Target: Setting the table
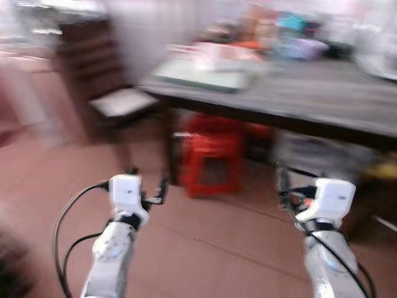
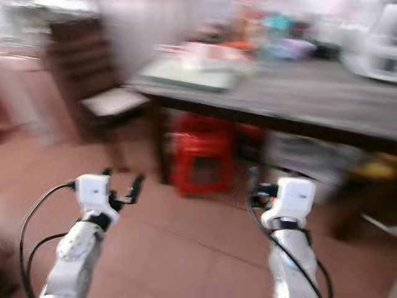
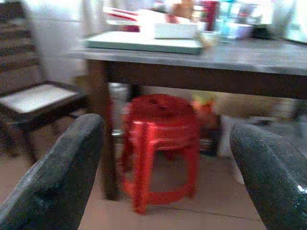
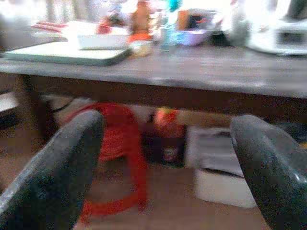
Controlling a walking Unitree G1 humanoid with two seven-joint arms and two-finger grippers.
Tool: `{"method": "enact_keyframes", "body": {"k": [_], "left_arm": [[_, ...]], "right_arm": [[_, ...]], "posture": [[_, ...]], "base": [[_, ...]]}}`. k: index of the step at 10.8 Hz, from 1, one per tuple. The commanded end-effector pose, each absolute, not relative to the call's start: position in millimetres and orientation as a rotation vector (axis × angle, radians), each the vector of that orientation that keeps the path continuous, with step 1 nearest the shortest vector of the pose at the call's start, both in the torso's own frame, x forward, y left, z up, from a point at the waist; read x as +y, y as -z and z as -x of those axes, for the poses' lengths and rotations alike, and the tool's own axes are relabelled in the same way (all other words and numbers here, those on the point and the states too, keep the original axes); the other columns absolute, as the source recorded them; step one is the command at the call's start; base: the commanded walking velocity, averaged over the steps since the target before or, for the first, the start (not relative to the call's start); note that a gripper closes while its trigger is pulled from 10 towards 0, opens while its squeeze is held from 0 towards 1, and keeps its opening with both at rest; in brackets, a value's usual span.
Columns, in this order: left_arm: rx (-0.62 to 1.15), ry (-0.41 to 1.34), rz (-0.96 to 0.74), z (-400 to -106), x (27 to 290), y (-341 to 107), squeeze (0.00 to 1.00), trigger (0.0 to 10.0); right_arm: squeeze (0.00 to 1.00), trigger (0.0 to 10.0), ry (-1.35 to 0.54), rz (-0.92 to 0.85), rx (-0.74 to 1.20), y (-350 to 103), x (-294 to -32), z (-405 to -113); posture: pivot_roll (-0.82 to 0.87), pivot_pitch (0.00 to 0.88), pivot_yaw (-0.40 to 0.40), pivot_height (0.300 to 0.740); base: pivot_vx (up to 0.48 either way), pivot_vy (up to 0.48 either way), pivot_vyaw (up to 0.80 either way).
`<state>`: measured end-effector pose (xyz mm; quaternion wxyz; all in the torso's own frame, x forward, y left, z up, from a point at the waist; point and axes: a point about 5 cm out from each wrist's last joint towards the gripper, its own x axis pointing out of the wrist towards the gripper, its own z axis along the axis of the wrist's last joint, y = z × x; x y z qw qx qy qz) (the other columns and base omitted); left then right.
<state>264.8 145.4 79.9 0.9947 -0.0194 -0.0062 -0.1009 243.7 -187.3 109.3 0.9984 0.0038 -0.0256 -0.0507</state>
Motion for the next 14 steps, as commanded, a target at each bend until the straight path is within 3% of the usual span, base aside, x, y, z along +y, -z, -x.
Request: {"method": "enact_keyframes", "body": {"k": [1, 14], "left_arm": [[-0.024, 0.200, 0.040, -266.1, 148.1, -83.8, 0.00, 10.0], [-0.043, 0.219, 0.056, -267.5, 144.3, -93.0, 0.00, 10.0]], "right_arm": [[0.00, 10.0, 0.093, -0.015, -0.055, -111.2, -184.5, -245.9], [0.00, 10.0, 0.109, -0.063, -0.100, -123.1, -187.3, -241.0]], "posture": [[0.06, 0.024, -0.009, 0.740], [0.06, 0.029, -0.004, 0.740]], "base": [[0.000, -0.364, -0.69], [0.000, -0.361, -0.04]]}}
